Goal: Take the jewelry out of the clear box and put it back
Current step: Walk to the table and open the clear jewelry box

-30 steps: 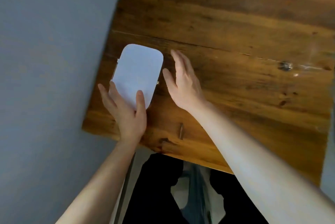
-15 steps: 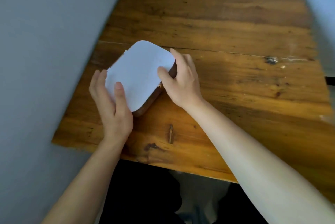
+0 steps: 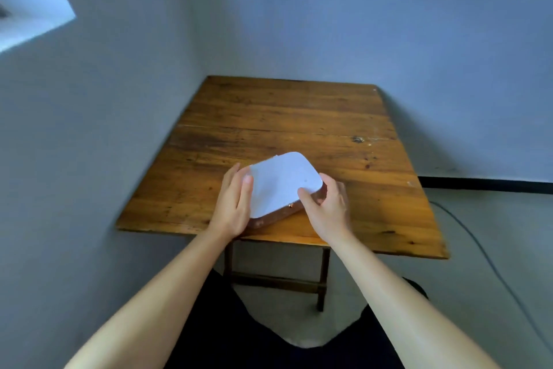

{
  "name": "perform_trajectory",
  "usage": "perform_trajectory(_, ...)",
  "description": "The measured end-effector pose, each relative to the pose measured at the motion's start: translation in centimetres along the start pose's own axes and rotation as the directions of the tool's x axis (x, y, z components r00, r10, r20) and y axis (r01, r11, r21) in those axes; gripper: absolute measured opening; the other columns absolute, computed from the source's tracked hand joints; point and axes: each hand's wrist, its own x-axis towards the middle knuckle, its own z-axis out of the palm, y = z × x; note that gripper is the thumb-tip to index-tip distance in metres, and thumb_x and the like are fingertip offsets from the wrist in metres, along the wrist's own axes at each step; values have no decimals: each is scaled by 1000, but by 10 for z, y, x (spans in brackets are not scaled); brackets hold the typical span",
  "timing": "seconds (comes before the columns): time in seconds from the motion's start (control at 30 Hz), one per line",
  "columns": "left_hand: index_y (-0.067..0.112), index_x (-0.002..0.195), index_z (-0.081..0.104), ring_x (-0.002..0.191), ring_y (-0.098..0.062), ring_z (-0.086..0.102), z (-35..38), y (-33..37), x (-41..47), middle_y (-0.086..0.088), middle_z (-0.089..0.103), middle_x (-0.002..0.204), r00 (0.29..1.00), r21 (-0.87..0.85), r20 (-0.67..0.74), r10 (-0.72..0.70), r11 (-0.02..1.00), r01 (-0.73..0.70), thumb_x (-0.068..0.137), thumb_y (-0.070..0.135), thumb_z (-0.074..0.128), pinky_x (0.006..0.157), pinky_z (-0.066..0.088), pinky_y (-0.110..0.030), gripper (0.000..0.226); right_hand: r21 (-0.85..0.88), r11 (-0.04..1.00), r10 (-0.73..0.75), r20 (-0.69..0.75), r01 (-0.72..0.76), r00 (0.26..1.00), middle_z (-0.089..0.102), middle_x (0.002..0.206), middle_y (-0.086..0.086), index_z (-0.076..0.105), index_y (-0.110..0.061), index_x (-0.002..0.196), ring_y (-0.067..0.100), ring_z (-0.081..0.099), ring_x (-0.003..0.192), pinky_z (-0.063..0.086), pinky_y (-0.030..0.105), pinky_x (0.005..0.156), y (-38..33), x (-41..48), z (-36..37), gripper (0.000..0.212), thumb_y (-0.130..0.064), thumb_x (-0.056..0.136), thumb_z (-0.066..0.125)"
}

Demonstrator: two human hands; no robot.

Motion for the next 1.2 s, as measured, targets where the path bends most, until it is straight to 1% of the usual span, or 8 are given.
perform_trajectory(0.17, 26, 140, 49, 151, -21, 11, -8, 1, 5, -4, 17, 164, 983, 141, 162, -88, 988, 65, 92, 69, 31, 119, 15, -41, 66, 47, 999, -22, 29, 21, 999, 45, 133, -9, 43, -31, 141, 13, 52, 117, 54, 31, 91, 13, -11, 0, 65, -63, 87, 59)
perform_trajectory(0.3, 39, 155, 10, 151, -12, -10, -16, -14, 3, 12, -9, 165, 931, 313, 354, -94, 950, -23, 62, 93, 51, 119, 2, -38, 115, -64, 995, -70, 3, 70, 998, 44, 145, -6, 30, -38, 146, 14, 53, 121, 51, 30, 90, 24, -12, 9, 75, -80, 84, 39)
perform_trajectory(0.47, 40, 151, 12, 150, -18, 2, -21, -14, 9, 9, 1, 165, 936, 393, 347, -62, 916, -85, 65, 87, 58, 118, 7, -39, 108, -278, 956, -106, -28, 94, 994, 35, 159, 0, 13, -33, 156, 21, 40, 140, 31, 27, 98, 28, -13, 20, 85, -82, 87, 12)
perform_trajectory(0.57, 30, 148, 36, 146, -19, 24, -29, -4, 17, 0, 27, 160, 947, 308, 316, -54, 950, -49, 64, 83, 59, 119, 24, -41, 101, -263, 961, -94, -12, 88, 995, 30, 163, 1, 10, -33, 158, 23, 33, 146, 32, 35, 109, 29, -12, 20, 88, -84, 86, 7)
perform_trajectory(0.73, 33, 108, 71, 98, -1, 65, -46, 18, 40, 16, 73, 105, 984, -91, 143, -103, 989, 117, 73, 85, 51, 77, 49, -21, 66, -311, 943, -130, -4, 122, 992, 36, 158, 6, 11, -26, 159, 24, 41, 140, 41, 31, 101, 26, -15, 17, 89, -80, 88, 11)
perform_trajectory(0.93, 27, 100, 70, 88, -12, 70, -33, 2, 56, 4, 74, 98, 904, -265, -122, -409, 891, 368, 97, 39, 58, 68, 54, -24, 17, -313, 937, -160, 19, 157, 987, 47, 148, 5, 17, -23, 158, 21, 47, 131, 46, 28, 95, 26, -15, 14, 92, -82, 88, 14)
perform_trajectory(1.1, 14, 120, 67, 90, -17, 68, -26, -13, 68, -2, 75, 100, 737, -342, 5, -676, 691, 637, 97, 21, 61, 77, 56, -32, 25, -308, 942, -139, 8, 135, 990, 48, 147, 2, 20, -27, 156, 18, 49, 129, 44, 23, 87, 27, -13, 15, 88, -83, 87, 19)
perform_trajectory(1.2, 10, 123, 65, 91, -21, 71, -32, -11, 70, -6, 75, 99, 702, -369, 74, -708, 635, 679, 96, 21, 63, 82, 60, -39, 30, -286, 951, -124, 4, 120, 992, 48, 147, 0, 23, -30, 154, 17, 48, 129, 46, 25, 88, 24, -14, 14, 90, -86, 84, 19)
